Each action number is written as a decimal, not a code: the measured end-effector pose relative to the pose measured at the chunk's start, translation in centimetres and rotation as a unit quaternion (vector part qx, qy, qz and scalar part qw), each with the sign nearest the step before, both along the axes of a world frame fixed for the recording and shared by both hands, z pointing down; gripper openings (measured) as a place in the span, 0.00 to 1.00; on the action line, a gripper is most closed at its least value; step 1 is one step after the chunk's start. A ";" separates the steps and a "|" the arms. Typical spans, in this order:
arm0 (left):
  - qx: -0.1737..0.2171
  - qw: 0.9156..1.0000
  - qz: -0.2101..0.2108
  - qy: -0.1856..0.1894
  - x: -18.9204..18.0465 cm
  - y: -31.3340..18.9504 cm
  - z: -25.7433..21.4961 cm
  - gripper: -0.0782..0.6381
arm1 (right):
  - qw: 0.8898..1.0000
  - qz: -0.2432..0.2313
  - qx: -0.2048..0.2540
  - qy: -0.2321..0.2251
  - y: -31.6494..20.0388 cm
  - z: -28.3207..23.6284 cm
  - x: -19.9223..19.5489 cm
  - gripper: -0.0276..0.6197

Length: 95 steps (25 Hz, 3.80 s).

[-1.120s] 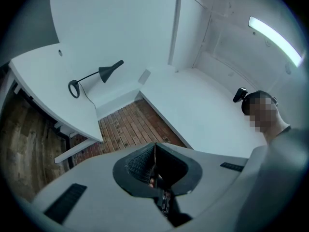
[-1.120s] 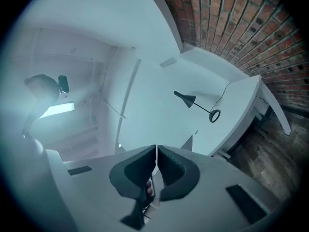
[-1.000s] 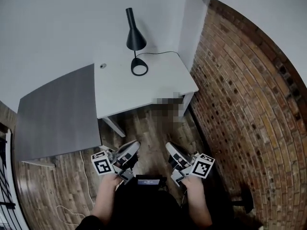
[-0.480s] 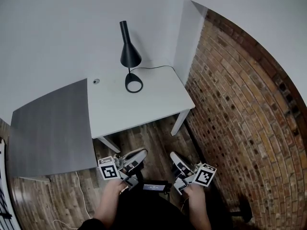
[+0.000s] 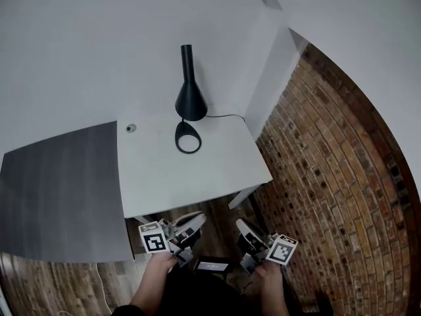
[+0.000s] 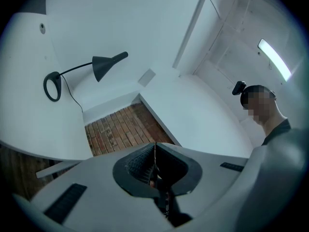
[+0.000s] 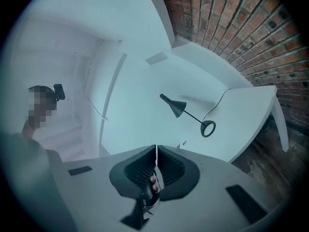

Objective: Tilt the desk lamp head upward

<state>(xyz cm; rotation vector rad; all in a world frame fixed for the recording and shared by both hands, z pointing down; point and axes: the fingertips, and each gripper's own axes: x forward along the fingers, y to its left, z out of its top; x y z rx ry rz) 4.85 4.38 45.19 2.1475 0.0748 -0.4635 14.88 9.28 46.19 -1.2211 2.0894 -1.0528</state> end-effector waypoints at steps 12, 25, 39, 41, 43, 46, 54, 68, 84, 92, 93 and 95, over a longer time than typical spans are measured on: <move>-0.027 0.999 -0.027 -0.003 -2.3 -7.4 1.7 0.13 | 1.000 -0.008 -0.005 0.013 -7.1 -0.4 -2.2 0.06; -0.030 0.992 -0.113 -0.047 -2.0 -14.0 3.2 0.13 | 0.997 -0.073 0.019 -0.035 -16.0 -0.2 0.0 0.06; -0.030 0.973 -0.214 -0.078 2.4 -18.7 2.3 0.13 | 0.979 -0.188 0.025 -0.070 -23.9 -0.1 5.1 0.06; -0.034 0.970 -0.225 -0.088 2.4 -18.4 2.5 0.13 | 0.975 -0.206 0.022 -0.077 -24.0 0.5 4.9 0.06; -0.035 0.967 -0.231 -0.102 2.3 -18.2 2.8 0.13 | 0.971 -0.221 0.020 -0.085 -24.4 1.0 4.7 0.06; -0.043 0.963 -0.239 -0.116 2.4 -17.8 3.0 0.13 | 0.968 -0.230 0.014 -0.099 -24.7 1.4 4.6 0.06; -0.052 0.964 -0.233 -0.117 2.9 -19.2 3.7 0.13 | 0.970 -0.223 0.006 -0.099 -25.5 2.0 4.9 0.06; -0.071 0.981 -0.165 -0.074 2.3 -26.8 6.4 0.13 | 0.989 -0.144 0.006 -0.021 -30.0 0.5 3.8 0.07; -0.157 0.974 -0.134 -0.091 5.5 -32.9 17.6 0.13 | 0.990 -0.140 -0.013 0.024 -32.5 1.9 1.4 0.22; -0.208 0.961 -0.134 -0.127 9.4 -36.4 22.8 0.13 | 0.982 -0.184 -0.020 0.034 -34.9 3.2 2.1 0.22; -0.218 0.957 -0.137 -0.136 9.6 -36.7 23.7 0.13 | 0.981 -0.189 -0.019 0.035 -35.0 3.2 2.2 0.22; -0.239 0.948 -0.147 -0.151 9.6 -37.3 25.2 0.13 | 0.979 -0.199 -0.016 0.036 -35.4 3.2 2.2 0.22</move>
